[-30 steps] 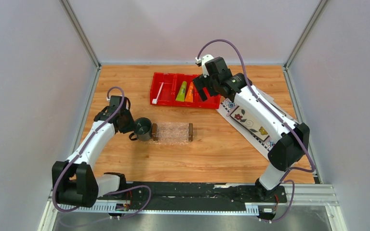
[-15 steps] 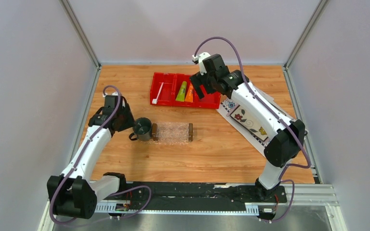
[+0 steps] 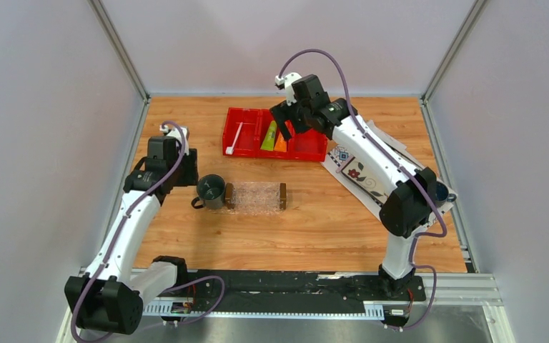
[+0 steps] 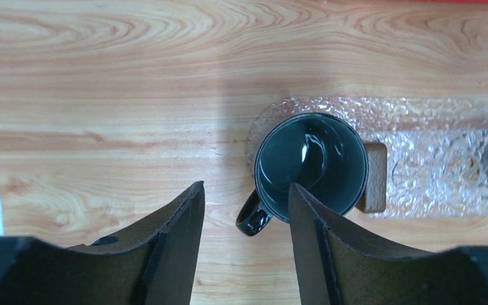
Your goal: Prepare toiletry sets of a toothbrush and toothpaste on the tray
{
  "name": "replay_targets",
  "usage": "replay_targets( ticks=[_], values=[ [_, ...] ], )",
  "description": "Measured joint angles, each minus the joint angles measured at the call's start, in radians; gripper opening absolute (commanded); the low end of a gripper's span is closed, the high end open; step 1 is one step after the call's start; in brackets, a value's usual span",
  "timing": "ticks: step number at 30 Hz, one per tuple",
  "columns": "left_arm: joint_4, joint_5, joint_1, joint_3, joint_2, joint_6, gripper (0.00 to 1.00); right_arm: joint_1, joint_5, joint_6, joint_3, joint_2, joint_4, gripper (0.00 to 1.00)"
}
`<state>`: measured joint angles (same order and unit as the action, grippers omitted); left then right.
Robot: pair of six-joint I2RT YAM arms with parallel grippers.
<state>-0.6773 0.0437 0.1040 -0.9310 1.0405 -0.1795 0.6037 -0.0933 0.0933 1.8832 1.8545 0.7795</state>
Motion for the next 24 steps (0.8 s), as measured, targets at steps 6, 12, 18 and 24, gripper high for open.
replay_targets(
  ticks=[6, 12, 18, 24],
  values=[
    [0.005, -0.066, 0.000, 0.015, -0.098, 0.204, 0.80, 0.009, -0.010, -0.032, 0.088, 0.105, -0.038, 0.92],
    [-0.019, -0.117, 0.000, 0.045, -0.203, 0.361, 0.81, 0.014, -0.007, -0.082, 0.198, 0.223, -0.068, 0.80],
    [-0.030, -0.143, 0.000, 0.109, -0.272, 0.470, 0.82, 0.015, -0.012, -0.138, 0.239, 0.319, -0.103, 0.71],
    [-0.037, -0.157, 0.000, 0.134, -0.300, 0.512, 0.82, 0.015, -0.018, -0.183, 0.244, 0.404, -0.113, 0.70]
  ],
)
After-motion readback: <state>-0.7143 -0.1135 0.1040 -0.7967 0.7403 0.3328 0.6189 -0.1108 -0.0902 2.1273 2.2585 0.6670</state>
